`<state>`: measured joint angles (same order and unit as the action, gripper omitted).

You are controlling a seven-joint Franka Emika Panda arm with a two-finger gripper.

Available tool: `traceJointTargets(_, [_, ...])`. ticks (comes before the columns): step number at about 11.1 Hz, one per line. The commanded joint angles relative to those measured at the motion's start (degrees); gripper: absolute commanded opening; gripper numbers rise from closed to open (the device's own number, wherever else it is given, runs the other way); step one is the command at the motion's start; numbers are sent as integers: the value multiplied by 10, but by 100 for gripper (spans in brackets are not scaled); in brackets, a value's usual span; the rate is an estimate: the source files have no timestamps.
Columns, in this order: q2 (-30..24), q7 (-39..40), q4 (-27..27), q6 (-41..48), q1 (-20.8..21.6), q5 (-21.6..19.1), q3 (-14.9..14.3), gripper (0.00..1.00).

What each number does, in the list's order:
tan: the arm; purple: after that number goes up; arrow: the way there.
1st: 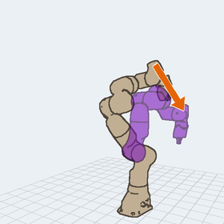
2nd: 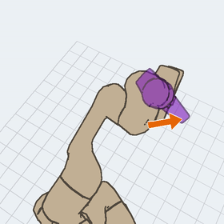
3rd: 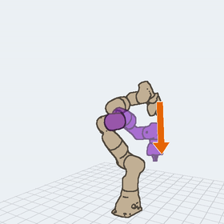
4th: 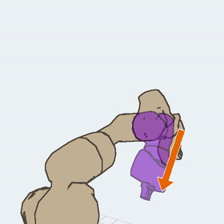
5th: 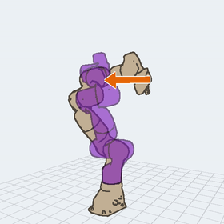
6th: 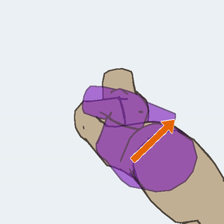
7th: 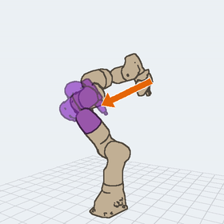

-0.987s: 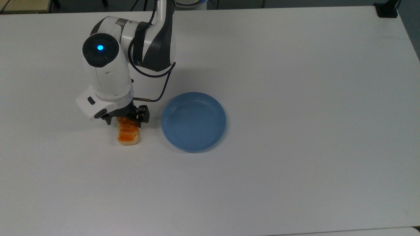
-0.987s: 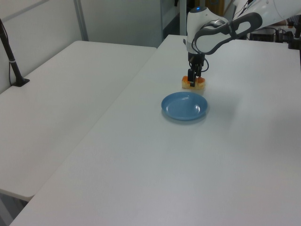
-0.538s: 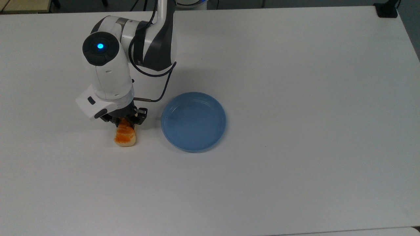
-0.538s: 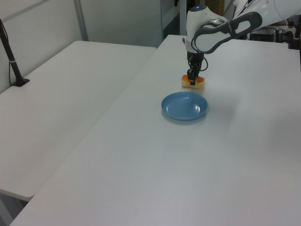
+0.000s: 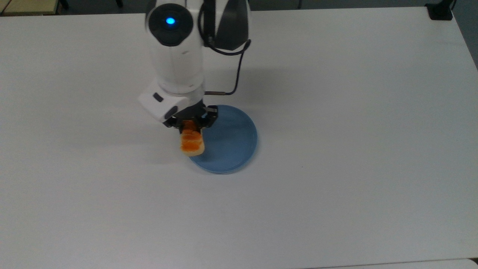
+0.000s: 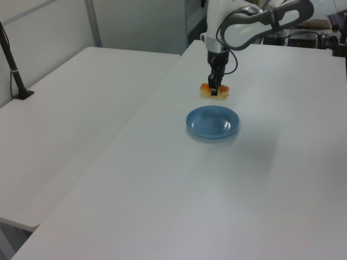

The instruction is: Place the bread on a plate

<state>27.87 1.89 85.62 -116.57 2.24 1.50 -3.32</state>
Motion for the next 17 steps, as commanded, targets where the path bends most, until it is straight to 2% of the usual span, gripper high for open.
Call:
traceJointTargets(1, [2, -53, 42, -33, 63, 1, -3, 42])
traceJointTargets(4, [13, -81, 41, -42, 67, 18, -3, 43])
traceJointTargets(5, [13, -81, 40, -42, 65, 18, -3, 58])
traceJointTargets(6, [12, -81, 39, -41, 64, 18, -3, 90])
traceJointTargets(7, [10, -81, 39, -38, 65, 18, -4, 100])
traceJointTargets(10, [-43, -83, 35, 25, 67, 19, -8, 100])
traceJointTargets(13, [-165, -83, 26, 168, 58, 37, -12, 100])
traceJointTargets(14, [-196, -78, 21, 196, 41, 36, -12, 100])
traceJointTargets(17, [-224, -78, 20, 237, 32, 29, -6, 100])
